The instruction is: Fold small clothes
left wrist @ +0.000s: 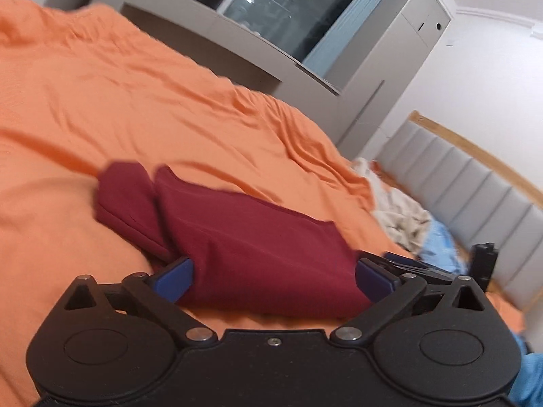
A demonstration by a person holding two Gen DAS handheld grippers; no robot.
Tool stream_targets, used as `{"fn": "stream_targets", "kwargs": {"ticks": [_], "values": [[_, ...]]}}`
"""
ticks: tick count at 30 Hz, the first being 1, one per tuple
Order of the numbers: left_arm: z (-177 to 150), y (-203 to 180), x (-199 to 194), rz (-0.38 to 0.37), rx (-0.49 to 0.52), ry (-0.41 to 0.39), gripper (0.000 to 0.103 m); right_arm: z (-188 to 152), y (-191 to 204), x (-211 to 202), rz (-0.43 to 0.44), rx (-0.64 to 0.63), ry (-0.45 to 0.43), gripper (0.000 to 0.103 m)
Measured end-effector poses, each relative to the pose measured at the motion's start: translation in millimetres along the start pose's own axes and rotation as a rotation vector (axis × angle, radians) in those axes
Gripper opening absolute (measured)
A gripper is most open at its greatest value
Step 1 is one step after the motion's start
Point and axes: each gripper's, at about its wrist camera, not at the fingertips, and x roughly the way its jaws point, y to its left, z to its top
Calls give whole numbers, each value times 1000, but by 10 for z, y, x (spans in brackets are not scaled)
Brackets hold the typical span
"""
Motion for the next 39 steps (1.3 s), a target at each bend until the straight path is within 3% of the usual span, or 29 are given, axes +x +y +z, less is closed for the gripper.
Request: {"fn": "stream_targets", "kwargs": {"ticks": [3,6,10,12,16,22,31,39], "values": [[-38,40,70,-28,-53,26,102,-33,67,-39,26,1,-13,103],[-33,42,41,-20,-81,2,102,-77,116,-39,39,-11,-5,103],[19,-84,-127,35,21,-144,102,-131,133,23,42,-17,25,103],[45,-152,-164,25,72,-161,102,-150,132,47,42,-15,36,103],[-5,-165,-29,-92,24,-56,102,-183,152,93,38,-21,57,103],[-211,-34,369,-232,-191,134,102,-203,158,108,37,-24,65,103],[-151,51,609,-122,-216,115,102,-234,143,145,41,-17,82,103],[58,78,805,73,-162,57,102,-251,146,171,38,-17,87,103]]}}
